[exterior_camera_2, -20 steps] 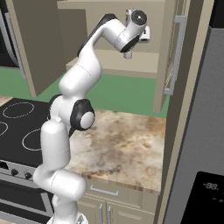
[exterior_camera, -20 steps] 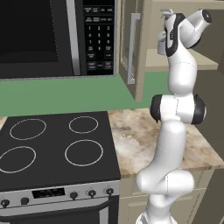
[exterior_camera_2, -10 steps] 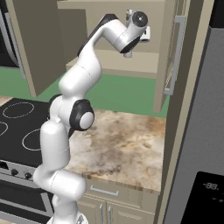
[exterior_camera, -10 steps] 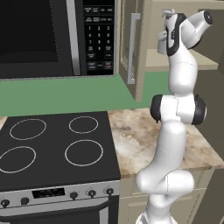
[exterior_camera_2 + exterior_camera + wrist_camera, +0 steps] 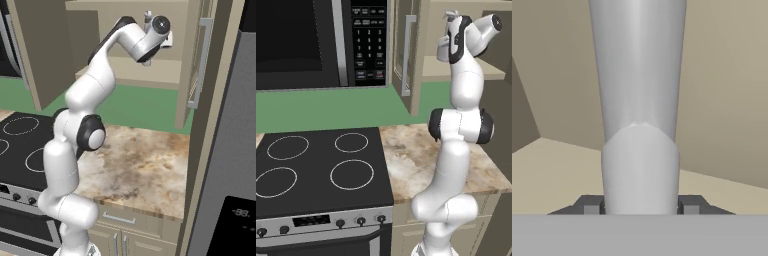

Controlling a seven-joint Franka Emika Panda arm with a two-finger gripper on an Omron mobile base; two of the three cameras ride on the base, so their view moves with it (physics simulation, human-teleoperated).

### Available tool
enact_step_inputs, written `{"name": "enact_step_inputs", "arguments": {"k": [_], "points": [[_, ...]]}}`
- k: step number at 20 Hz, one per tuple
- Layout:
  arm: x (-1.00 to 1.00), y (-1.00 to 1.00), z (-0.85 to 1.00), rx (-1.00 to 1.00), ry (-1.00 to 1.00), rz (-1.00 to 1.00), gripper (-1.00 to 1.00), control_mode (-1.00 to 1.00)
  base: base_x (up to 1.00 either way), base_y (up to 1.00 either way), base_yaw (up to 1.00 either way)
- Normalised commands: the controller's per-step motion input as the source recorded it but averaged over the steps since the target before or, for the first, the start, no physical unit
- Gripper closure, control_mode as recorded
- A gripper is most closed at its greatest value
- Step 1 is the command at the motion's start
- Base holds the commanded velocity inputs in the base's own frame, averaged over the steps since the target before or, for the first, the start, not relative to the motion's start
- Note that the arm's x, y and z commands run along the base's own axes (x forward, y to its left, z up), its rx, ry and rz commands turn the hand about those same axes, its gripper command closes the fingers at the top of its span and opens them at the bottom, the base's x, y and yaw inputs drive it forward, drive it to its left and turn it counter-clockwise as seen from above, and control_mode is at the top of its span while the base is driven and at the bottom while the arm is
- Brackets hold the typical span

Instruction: Move the cutting board and knife to the sink. Then move spray from the cabinet to the counter.

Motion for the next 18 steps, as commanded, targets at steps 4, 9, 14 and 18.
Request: {"name": "enact_step_inputs", "arguments": {"k": [4, 9, 14, 18], "points": [[-0.17, 0.00, -0.01, 0.00, 0.00, 0.00, 1.00, -1.00, 0.00, 0.00, 0.00], [-0.25, 0.03, -0.04, 0.00, 0.00, 0.00, 1.00, -1.00, 0.00, 0.00, 0.00], [-0.30, 0.06, -0.02, 0.00, 0.00, 0.00, 1.00, -1.00, 0.00, 0.00, 0.00], [-0.36, 0.13, -0.07, 0.00, 0.00, 0.00, 1.00, -1.00, 0.00, 0.00, 0.00]]}}
